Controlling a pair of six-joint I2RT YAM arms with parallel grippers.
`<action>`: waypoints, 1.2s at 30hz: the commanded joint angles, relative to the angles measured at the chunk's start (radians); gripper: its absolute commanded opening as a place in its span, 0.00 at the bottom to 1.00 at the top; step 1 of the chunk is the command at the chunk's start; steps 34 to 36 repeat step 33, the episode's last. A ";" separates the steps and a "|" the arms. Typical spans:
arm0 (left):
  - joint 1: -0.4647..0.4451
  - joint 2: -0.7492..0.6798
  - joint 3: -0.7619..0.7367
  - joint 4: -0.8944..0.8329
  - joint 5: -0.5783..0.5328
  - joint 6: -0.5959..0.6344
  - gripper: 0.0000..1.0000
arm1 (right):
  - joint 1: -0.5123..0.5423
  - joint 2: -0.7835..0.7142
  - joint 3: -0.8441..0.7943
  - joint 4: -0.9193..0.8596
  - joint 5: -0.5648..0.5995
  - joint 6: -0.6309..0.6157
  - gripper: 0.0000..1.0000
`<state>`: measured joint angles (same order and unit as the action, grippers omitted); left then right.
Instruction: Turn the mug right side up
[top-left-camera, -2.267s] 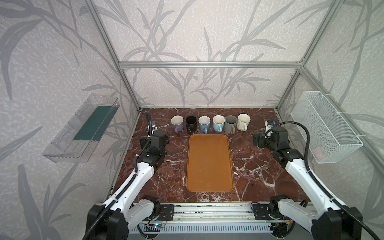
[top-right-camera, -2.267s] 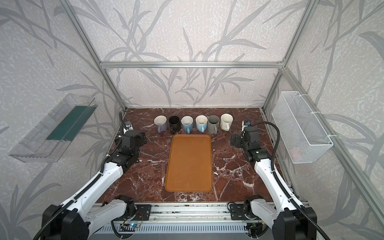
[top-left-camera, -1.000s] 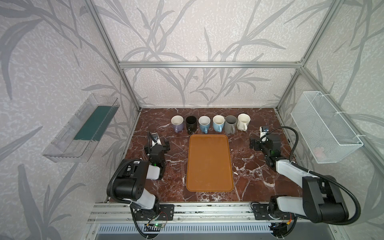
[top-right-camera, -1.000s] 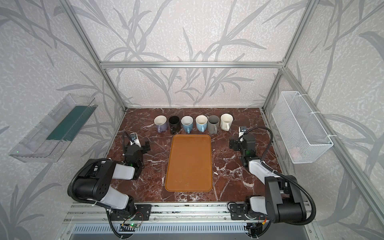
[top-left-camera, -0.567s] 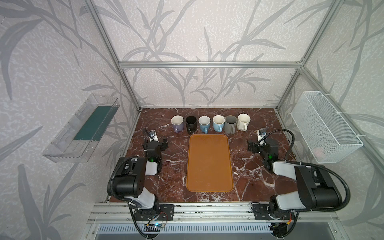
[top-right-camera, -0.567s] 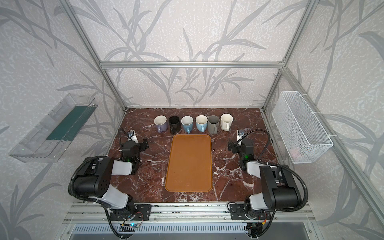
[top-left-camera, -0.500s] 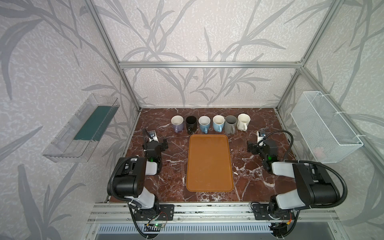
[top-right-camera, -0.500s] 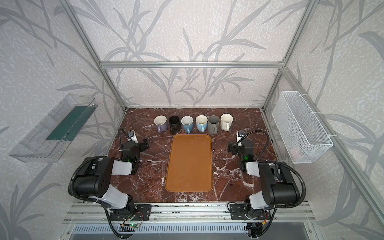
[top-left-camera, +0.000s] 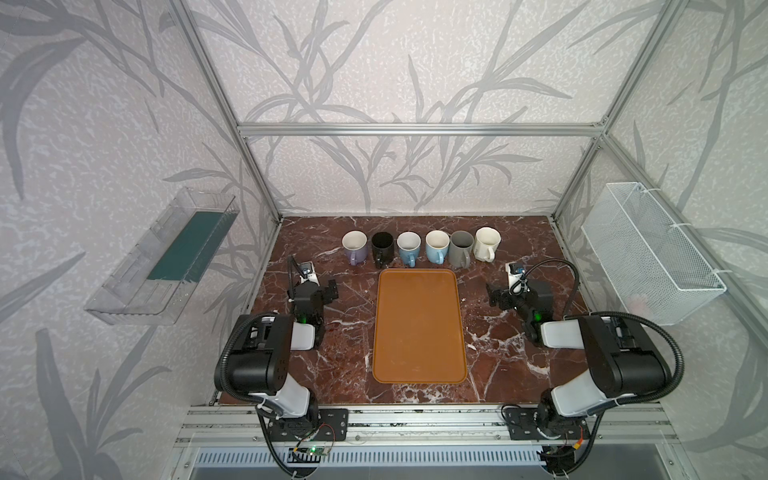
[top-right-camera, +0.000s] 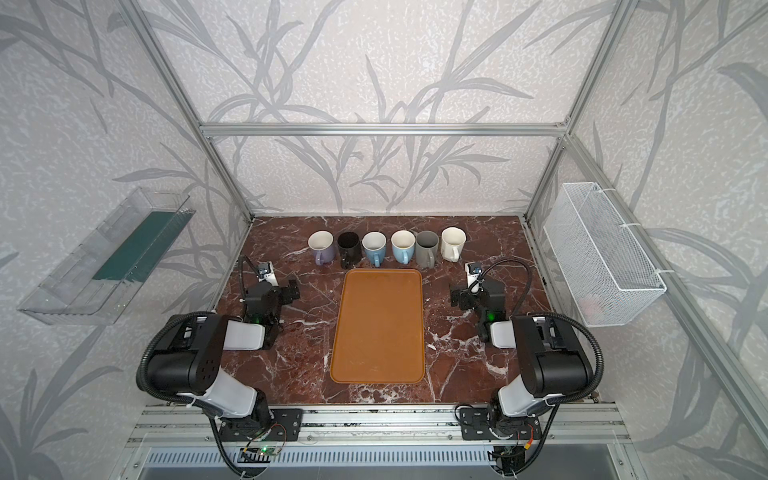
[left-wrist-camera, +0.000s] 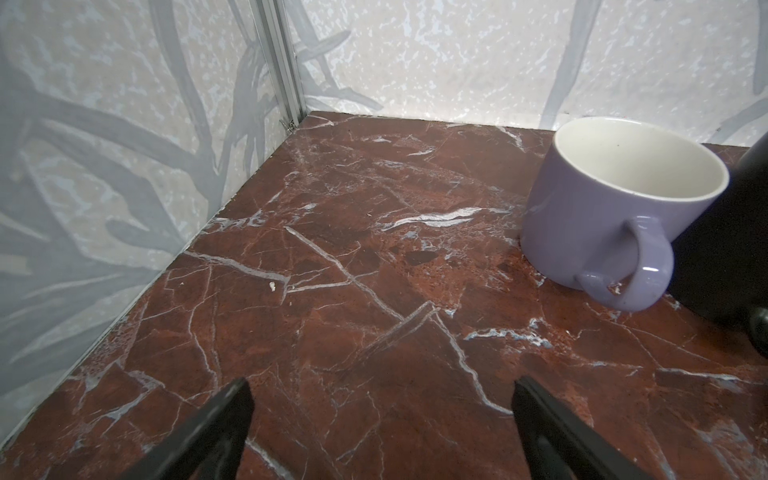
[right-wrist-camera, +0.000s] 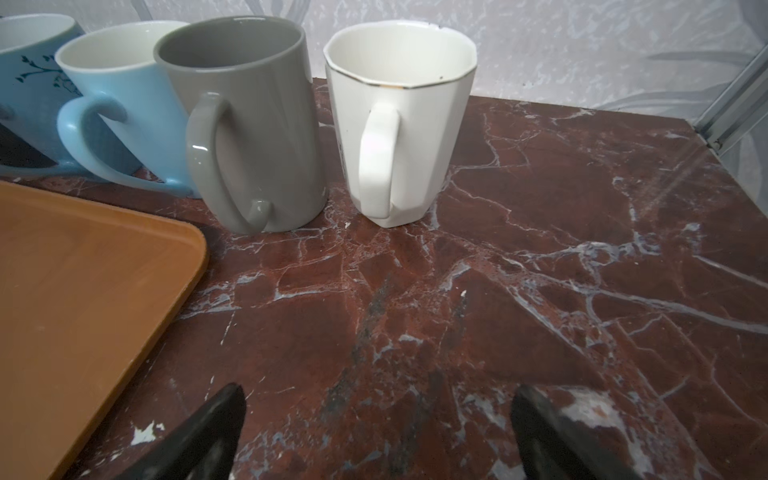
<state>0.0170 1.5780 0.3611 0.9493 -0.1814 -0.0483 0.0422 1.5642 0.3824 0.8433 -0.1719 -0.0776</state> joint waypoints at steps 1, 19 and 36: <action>0.001 -0.013 0.009 0.005 0.005 0.001 0.99 | -0.005 -0.018 0.021 0.013 -0.029 -0.016 0.99; 0.000 -0.013 0.009 0.005 0.004 0.001 0.99 | -0.005 -0.020 0.021 0.008 -0.029 -0.016 0.99; 0.000 -0.012 0.009 0.005 0.005 0.001 0.99 | 0.001 -0.015 0.030 -0.003 -0.023 -0.019 0.99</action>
